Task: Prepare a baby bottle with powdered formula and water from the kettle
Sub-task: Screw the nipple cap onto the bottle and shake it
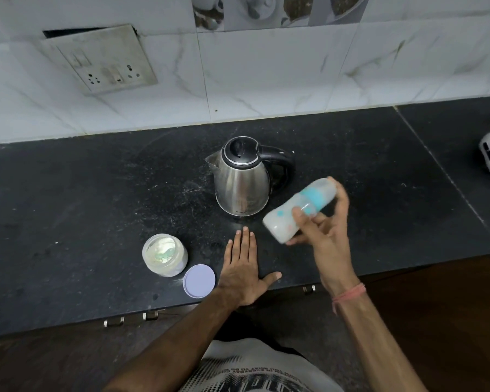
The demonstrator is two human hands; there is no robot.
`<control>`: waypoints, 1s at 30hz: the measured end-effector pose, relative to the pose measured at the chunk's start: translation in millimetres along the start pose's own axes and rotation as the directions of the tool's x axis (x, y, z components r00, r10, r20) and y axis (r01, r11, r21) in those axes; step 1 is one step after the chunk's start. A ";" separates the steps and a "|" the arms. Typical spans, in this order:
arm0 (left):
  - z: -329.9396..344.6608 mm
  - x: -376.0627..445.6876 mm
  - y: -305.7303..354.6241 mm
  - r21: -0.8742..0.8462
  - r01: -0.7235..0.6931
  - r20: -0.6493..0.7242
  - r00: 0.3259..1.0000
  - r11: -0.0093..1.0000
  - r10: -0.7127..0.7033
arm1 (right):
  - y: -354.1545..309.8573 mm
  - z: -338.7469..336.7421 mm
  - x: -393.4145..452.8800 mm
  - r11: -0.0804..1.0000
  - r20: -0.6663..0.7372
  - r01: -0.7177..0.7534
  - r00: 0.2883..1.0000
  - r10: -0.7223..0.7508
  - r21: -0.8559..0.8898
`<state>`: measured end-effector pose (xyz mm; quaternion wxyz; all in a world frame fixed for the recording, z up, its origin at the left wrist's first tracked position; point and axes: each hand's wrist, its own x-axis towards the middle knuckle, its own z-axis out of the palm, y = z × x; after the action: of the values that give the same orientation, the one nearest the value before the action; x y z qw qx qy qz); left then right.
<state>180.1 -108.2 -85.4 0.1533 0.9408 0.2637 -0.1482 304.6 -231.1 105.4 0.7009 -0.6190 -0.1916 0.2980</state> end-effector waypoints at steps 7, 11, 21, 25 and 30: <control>-5.7 -2.3 1.1 -0.013 0.002 0.013 1.000 1.000 -0.002 | 3.0 10.2 1.2 0.997 -0.100 0.052 0.994 -0.045 0.066; -0.2 -1.2 0.6 -0.017 -0.009 -0.013 1.000 1.000 0.009 | 13.2 10.8 -1.0 1.000 0.022 0.000 1.000 0.000 -0.022; 7.8 -0.3 -5.4 -0.034 -0.037 -0.074 0.997 0.999 0.034 | 11.5 17.2 -6.7 0.999 0.084 0.021 0.996 -0.017 -0.037; 6.9 0.5 -3.4 -0.016 -0.032 -0.056 0.998 0.999 0.031 | 9.9 16.2 -3.9 1.000 -0.038 -0.001 0.999 0.002 0.014; 5.2 0.2 -6.0 -0.025 -0.033 -0.063 0.998 0.999 0.031 | 8.3 17.2 -6.8 1.000 0.014 0.012 1.000 -0.012 -0.016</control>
<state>175.9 -105.1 -91.4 0.1598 0.9470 0.2551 -0.1126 287.0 -222.1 100.7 0.6963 -0.6215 -0.2025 0.2965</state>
